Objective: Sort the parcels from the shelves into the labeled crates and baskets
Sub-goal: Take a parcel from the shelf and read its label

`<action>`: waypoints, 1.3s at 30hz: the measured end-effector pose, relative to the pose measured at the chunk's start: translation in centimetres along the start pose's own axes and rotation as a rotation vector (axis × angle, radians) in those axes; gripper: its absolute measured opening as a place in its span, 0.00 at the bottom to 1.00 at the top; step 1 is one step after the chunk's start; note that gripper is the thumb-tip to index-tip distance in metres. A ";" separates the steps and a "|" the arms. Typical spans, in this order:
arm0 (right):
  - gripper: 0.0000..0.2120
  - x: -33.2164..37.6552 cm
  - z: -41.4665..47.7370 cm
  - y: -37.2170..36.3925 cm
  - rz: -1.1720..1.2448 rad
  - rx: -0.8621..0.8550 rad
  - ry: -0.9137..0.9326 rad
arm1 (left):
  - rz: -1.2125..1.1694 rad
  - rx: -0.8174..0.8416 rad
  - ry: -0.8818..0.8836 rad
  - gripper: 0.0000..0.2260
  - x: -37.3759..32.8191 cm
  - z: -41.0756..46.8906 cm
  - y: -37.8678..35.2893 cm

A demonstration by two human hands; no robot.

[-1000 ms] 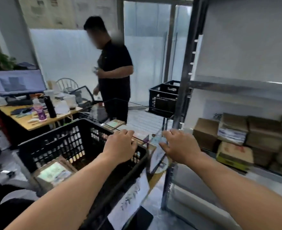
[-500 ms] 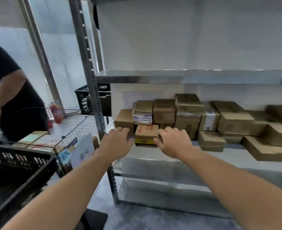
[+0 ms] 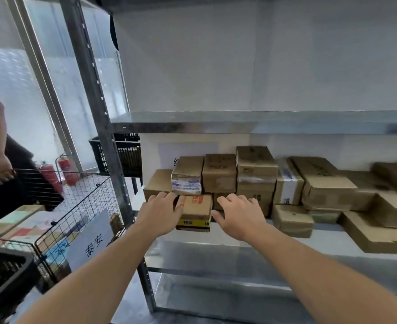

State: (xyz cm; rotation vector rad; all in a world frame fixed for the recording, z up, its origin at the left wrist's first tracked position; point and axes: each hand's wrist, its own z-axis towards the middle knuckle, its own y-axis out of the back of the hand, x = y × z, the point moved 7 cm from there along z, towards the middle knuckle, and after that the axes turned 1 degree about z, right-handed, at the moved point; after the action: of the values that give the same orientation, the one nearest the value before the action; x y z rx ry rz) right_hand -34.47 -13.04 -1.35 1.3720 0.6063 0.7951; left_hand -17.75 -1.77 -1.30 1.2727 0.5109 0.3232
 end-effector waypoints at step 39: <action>0.27 -0.4 23.4 -5.4 0.594 -0.045 0.076 | -0.640 -0.370 -0.037 0.25 8.8 17.8 -6.5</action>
State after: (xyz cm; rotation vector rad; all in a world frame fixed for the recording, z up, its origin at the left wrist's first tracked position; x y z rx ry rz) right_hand -15.66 -27.80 -3.95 1.5025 0.2282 1.3301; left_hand -1.16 -13.76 -5.55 0.7051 0.7562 -0.1423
